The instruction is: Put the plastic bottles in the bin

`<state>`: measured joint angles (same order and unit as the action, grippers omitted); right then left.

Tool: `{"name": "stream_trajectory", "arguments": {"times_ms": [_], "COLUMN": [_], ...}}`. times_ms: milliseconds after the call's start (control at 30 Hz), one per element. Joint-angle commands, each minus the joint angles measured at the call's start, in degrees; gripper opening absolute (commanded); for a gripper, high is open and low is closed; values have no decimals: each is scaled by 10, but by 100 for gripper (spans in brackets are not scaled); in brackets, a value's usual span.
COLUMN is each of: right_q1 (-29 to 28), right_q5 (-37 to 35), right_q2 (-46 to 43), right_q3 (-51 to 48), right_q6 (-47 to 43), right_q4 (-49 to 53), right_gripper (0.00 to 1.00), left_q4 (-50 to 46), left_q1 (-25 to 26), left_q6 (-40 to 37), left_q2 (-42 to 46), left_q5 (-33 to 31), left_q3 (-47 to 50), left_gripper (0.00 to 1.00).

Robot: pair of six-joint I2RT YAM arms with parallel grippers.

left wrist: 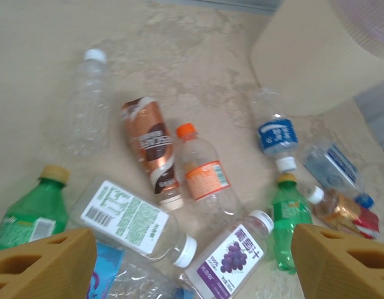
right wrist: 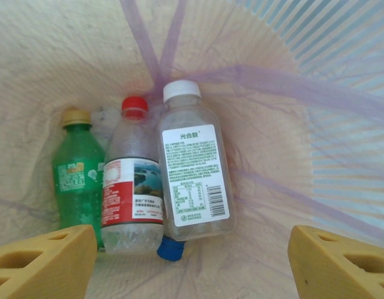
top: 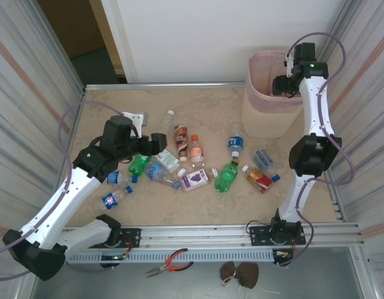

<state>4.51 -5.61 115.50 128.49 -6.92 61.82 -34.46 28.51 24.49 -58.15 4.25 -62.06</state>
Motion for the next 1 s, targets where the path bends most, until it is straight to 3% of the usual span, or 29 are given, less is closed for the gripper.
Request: {"name": "stream_trajectory", "arguments": {"times_ms": [0, 300, 467, 700, 967], "right_q1": [-6, -17, -23, -41, -43], "right_q5": [8, 26, 25, 9, 3], "right_q2": [-44, -112, -159, -217, -262], "right_q3": [17, -6, -55, -112, -178], "right_q6": [0, 5, 8, 1, -2], "right_q4": [10, -5, -32, -50, -70], "right_gripper": [80, 81, 81, 83, 84], "left_q4": [-39, -148, -218, -239, -219], "left_q1": [-34, -122, -197, -307, -371], "left_q6": [78, 257, 341, 365, 366], "left_q2": [-12, -41, -61, -82, -103], "left_q5": [-17, -102, -91, -14, 8], "left_q3": [14, 27, 44, 89, 124], "left_gripper": [82, 84, 85, 88, 91]}}
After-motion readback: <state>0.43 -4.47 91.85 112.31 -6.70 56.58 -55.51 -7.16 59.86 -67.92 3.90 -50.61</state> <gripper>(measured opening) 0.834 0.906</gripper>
